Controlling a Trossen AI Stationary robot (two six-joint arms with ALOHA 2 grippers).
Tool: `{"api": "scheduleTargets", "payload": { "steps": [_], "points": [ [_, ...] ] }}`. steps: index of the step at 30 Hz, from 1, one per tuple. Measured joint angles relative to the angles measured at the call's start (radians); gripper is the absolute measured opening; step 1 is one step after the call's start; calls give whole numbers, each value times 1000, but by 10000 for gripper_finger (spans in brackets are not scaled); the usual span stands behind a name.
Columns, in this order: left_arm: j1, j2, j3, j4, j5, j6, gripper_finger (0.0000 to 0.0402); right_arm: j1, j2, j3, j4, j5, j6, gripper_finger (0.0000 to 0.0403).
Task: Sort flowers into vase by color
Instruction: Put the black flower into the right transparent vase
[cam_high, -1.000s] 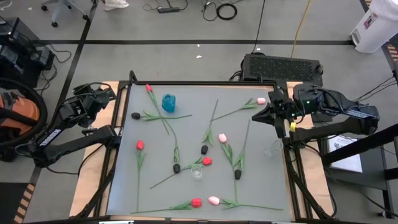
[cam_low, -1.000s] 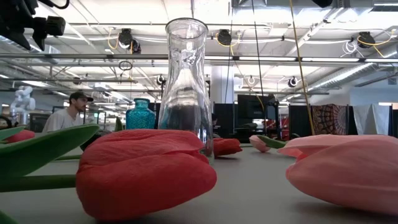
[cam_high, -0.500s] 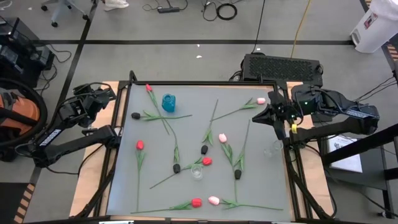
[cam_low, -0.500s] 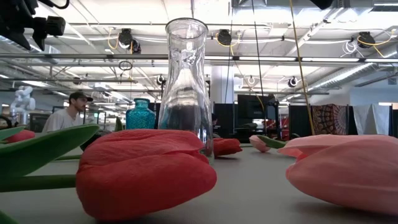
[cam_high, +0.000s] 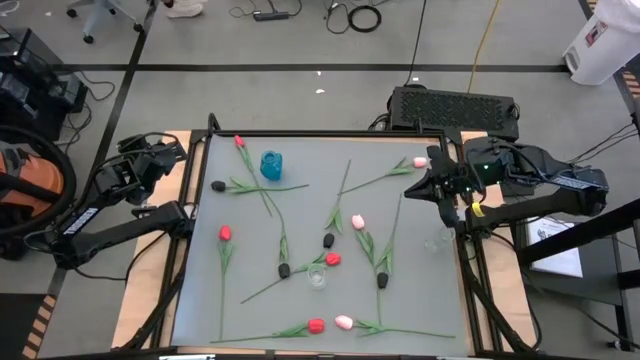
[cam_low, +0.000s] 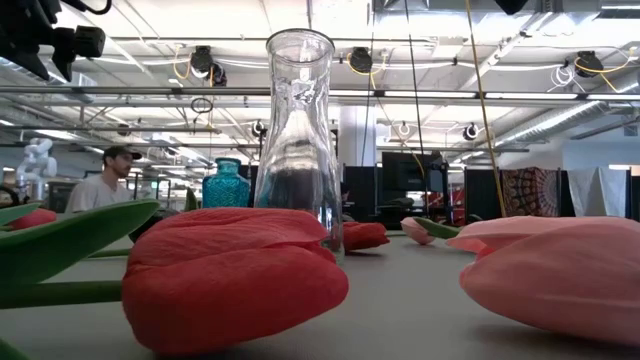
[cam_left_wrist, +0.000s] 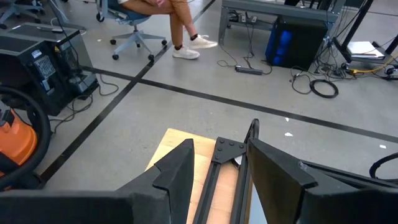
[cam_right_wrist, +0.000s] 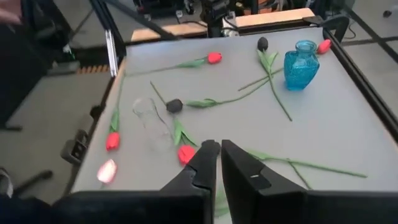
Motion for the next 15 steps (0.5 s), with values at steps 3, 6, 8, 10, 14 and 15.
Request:
{"api": "scheduleTargets", "payload": {
  "steps": [3,6,8,10,14,15],
  "points": [
    [0,0,0,0,0,0,157,0,24,0,-14,0,-74,18],
    [0,0,0,0,0,0,157,0,55,0,-13,-1,-155,20],
    [0,0,0,0,0,0,157,0,79,0,-13,-4,-209,26],
    [0,0,0,0,0,0,157,5,108,0,-12,-9,-265,35],
    [0,0,0,0,0,0,157,21,177,0,-12,-33,-423,56],
    [0,0,0,0,0,0,157,27,196,0,-11,-32,-459,61]
  ]
}}
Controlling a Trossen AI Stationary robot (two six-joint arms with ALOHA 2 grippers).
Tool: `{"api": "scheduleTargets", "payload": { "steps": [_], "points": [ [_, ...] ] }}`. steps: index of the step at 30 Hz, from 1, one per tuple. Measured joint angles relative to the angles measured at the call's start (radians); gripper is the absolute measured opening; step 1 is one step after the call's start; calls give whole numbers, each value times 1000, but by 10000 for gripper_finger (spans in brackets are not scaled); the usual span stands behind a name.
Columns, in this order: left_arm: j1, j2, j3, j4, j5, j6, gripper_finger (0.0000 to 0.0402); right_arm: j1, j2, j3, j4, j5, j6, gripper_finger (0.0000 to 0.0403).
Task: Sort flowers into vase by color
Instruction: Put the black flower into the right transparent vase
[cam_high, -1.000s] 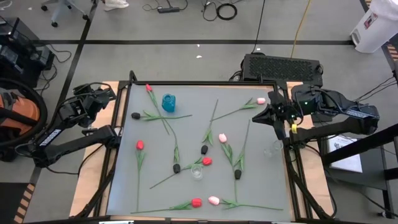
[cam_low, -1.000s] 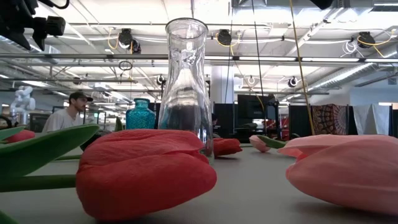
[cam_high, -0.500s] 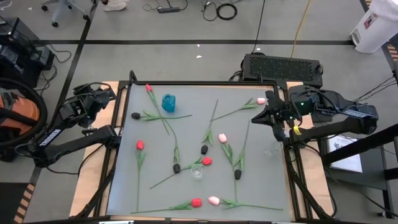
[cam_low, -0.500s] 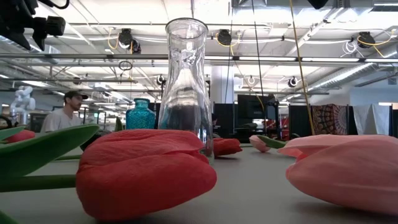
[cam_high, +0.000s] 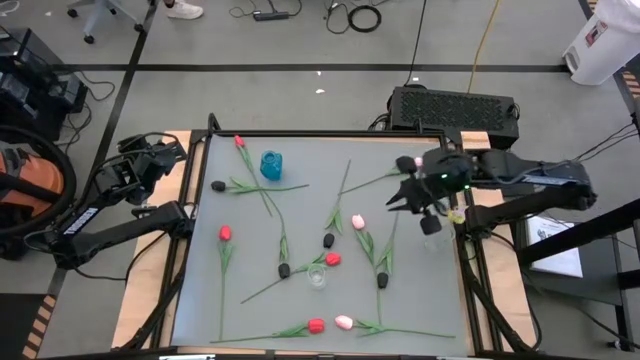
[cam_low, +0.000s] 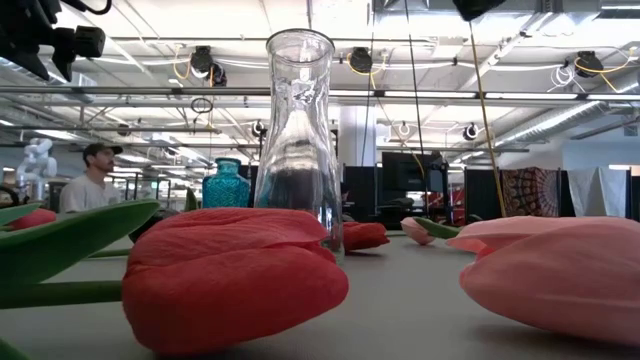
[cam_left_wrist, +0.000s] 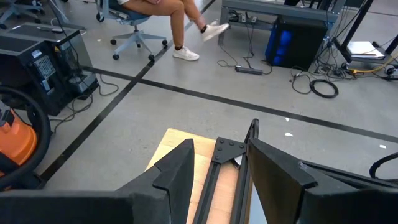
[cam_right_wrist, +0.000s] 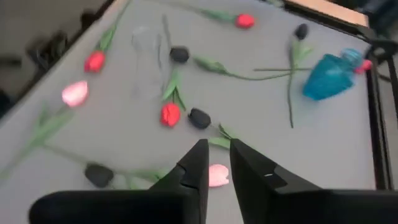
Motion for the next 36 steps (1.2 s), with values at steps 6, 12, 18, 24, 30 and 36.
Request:
{"api": "scheduleTargets", "payload": {
  "steps": [6,12,18,24,30,36],
  "points": [
    [0,0,0,0,0,0,157,26,110,0,0,1,-150,91],
    [0,0,0,0,0,0,157,58,190,0,-25,1,-278,125],
    [0,0,0,0,0,0,157,94,240,0,-91,1,-387,151],
    [0,0,0,0,0,0,157,131,285,0,-131,1,-419,155],
    [0,0,0,0,0,0,157,164,349,-1,-131,2,-418,155],
    [0,0,0,0,0,0,157,189,450,-1,-147,6,-351,155]
  ]
}}
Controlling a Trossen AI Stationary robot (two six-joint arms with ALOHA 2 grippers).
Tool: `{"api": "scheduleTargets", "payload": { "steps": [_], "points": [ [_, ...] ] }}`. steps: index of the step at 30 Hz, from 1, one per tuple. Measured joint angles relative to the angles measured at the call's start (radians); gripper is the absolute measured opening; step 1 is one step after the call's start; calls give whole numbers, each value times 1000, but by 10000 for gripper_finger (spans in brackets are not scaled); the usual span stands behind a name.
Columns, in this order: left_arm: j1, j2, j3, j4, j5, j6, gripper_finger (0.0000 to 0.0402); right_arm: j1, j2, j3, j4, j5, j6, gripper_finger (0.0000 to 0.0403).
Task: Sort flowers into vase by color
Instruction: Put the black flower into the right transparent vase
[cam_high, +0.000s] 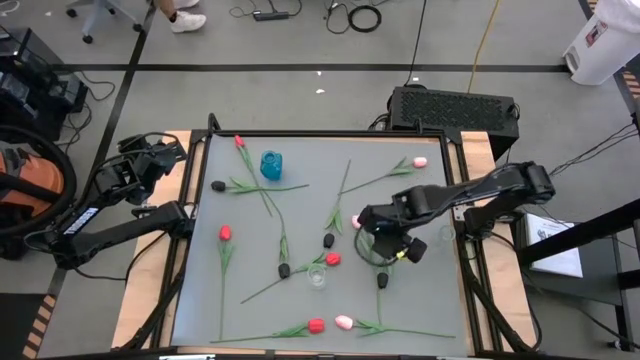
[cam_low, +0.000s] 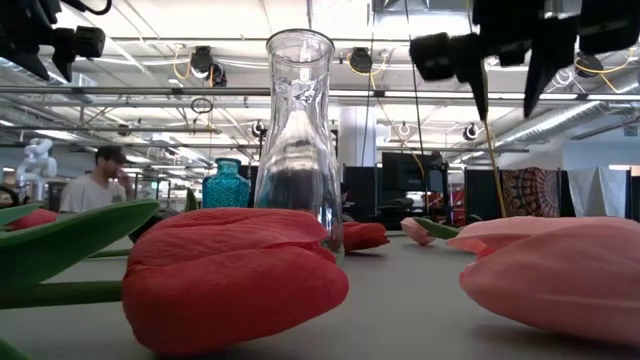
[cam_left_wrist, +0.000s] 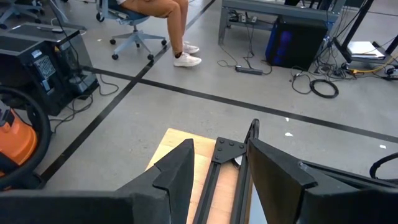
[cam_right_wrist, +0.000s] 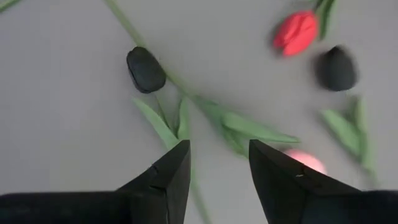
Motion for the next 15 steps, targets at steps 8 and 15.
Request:
{"api": "scheduleTargets", "payload": {
  "steps": [8,15],
  "points": [
    [0,0,0,0,0,0,157,35,106,0,-60,0,118,155],
    [0,0,0,0,0,0,157,82,118,0,-39,-3,135,155]
  ]
}}
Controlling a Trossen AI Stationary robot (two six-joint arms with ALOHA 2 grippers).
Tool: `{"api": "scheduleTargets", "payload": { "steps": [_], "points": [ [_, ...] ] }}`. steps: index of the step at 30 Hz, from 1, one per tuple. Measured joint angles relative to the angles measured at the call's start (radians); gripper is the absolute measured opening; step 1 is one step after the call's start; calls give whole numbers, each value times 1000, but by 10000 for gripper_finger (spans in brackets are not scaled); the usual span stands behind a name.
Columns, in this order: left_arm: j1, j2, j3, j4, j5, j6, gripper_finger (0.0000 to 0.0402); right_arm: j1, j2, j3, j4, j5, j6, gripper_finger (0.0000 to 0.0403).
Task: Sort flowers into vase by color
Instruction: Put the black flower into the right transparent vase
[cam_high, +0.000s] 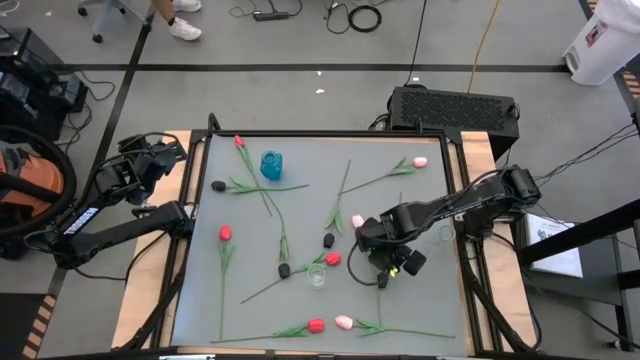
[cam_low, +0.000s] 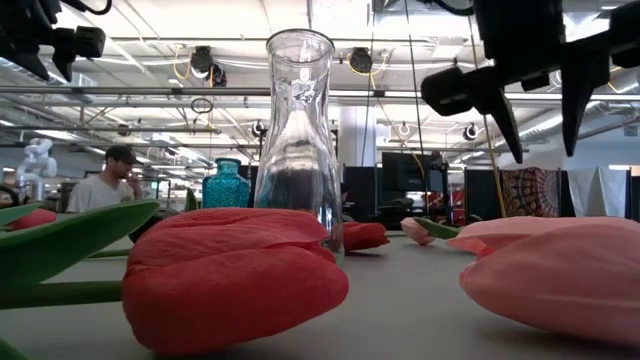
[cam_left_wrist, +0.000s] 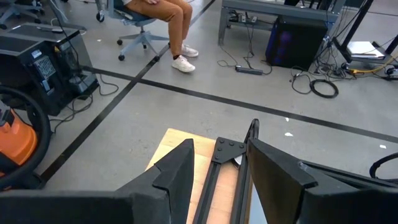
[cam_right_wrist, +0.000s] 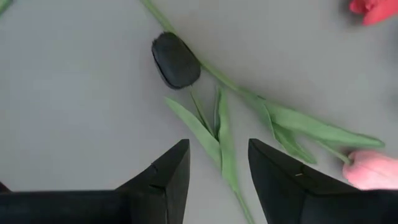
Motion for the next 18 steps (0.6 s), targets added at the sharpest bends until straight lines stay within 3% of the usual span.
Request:
{"api": "scheduleTargets", "payload": {
  "steps": [10,18],
  "points": [
    [0,0,0,0,0,0,157,53,-10,-55,32,-3,65,155],
    [0,0,0,0,0,0,157,81,-149,-219,181,-11,54,155]
  ]
}}
